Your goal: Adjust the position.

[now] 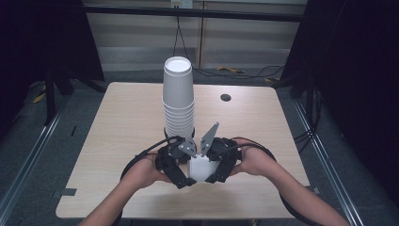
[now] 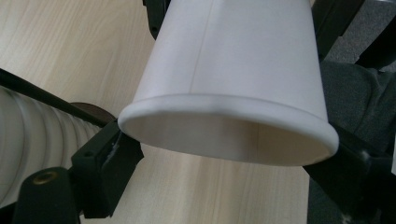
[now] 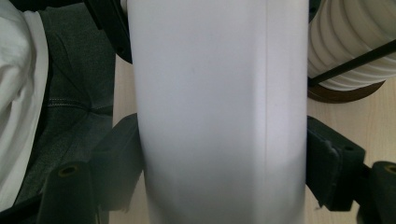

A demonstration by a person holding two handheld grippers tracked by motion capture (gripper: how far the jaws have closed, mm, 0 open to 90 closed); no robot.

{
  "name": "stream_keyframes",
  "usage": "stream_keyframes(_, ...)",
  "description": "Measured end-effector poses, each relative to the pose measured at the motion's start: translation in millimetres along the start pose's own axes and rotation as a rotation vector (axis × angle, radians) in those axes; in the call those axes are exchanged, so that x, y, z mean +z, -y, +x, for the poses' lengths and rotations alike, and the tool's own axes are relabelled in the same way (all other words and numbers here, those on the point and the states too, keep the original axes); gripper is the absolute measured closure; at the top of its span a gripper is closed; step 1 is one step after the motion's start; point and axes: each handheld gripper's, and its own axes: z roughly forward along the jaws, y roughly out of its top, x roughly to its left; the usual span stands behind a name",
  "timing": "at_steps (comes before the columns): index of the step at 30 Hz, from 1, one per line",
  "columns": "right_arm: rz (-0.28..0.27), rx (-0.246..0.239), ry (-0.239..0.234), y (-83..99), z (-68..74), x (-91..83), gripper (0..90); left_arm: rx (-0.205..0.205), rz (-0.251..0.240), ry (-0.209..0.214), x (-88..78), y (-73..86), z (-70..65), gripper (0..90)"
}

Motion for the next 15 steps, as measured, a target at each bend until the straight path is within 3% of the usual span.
stream_keyframes(6,-0.024,0.002,-0.008,4.5,-1.3,-3.5,23.5,0.012,-0.049,0.017,-1.0,2.0,2.3,12.3)
stream_keyframes(15,-0.081,-0.001,-0.005,9.2,-2.0,-4.0,22.5,-0.02,-0.087,0.021,-2.1,8.0,8.2,2.9)
